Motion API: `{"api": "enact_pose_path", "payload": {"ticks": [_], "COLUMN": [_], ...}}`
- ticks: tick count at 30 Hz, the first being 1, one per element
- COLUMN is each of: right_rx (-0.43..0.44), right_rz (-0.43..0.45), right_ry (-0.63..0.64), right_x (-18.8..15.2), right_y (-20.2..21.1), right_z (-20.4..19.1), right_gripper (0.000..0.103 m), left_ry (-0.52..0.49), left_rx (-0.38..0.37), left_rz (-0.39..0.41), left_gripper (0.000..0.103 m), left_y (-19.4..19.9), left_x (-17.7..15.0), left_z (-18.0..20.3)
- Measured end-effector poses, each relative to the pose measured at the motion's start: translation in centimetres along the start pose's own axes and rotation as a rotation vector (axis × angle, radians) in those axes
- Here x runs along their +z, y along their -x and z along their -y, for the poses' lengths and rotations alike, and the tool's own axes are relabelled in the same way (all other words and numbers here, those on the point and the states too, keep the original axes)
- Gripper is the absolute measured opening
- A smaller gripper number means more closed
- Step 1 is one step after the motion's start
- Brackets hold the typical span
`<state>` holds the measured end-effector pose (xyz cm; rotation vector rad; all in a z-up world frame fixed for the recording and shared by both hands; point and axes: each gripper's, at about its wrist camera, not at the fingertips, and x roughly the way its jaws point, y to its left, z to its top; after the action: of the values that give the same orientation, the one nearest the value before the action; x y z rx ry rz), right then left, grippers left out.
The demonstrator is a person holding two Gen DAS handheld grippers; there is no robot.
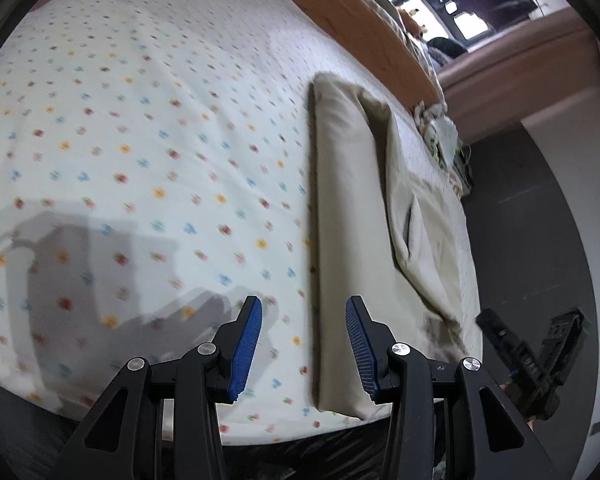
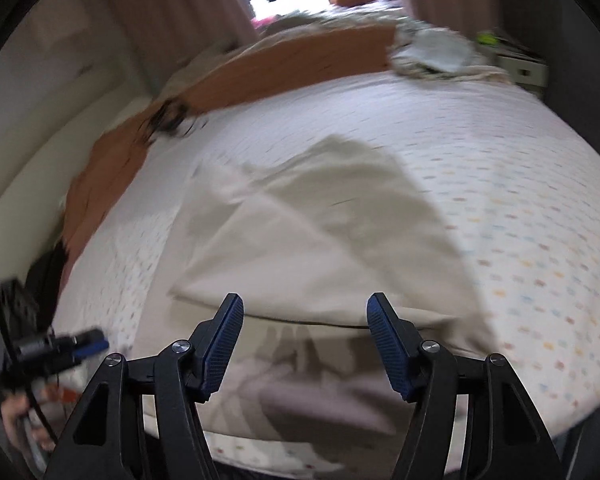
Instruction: Fold large clothes
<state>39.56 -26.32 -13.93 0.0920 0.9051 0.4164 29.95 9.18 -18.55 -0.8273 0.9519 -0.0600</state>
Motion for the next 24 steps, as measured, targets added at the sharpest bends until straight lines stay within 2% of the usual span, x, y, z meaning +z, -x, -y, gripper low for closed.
{"api": "enact_pose_path", "payload": {"ticks": [11, 14, 16, 18, 20, 22, 24], "right_rx": [-0.038, -0.059, -0.106, -0.119, -0.123, -0.133, -0.137], "right_rz": [-0.169, -0.200, -0.217, -0.214, -0.194, -0.188, -0.168], "right_ry": [0.265, 0.323, 0.348, 0.343, 0.327, 0.313, 0.293], "right_x": [-0.9, -0.8, -0.4, 0.3, 1.3, 2.5, 3.9], "right_y": [-6.9, -8.2, -9.3, -9.6, -9.4, -9.2, -8.7], "right_z": [-9.1, -10.3, -10.5, -10.2, -9.6, -9.0, -8.1], "right_gripper": [0.068, 0.074, 0.074, 0.073, 0.052, 0.015, 0.009], "left_ry": [0.093, 0.110, 0.115, 0.115, 0.113, 0.112, 0.109], "left_rx": [0.018, 0.026, 0.028, 0.032, 0.035, 0.040, 0.041], "left_rz": [0.071, 0.078, 0.079, 0.079, 0.079, 0.078, 0.075], "left_gripper": [0.046, 0.046, 0.046, 0.046, 0.046, 0.046, 0.046], "left_y": [3.7, 4.1, 4.2, 4.3, 4.2, 3.9, 3.5], "left_x": [3.4, 4.2, 4.6, 5.0, 5.2, 5.7, 6.2], "left_z": [-5.3, -6.1, -6.3, -6.2, -6.0, -5.7, -5.1]}}
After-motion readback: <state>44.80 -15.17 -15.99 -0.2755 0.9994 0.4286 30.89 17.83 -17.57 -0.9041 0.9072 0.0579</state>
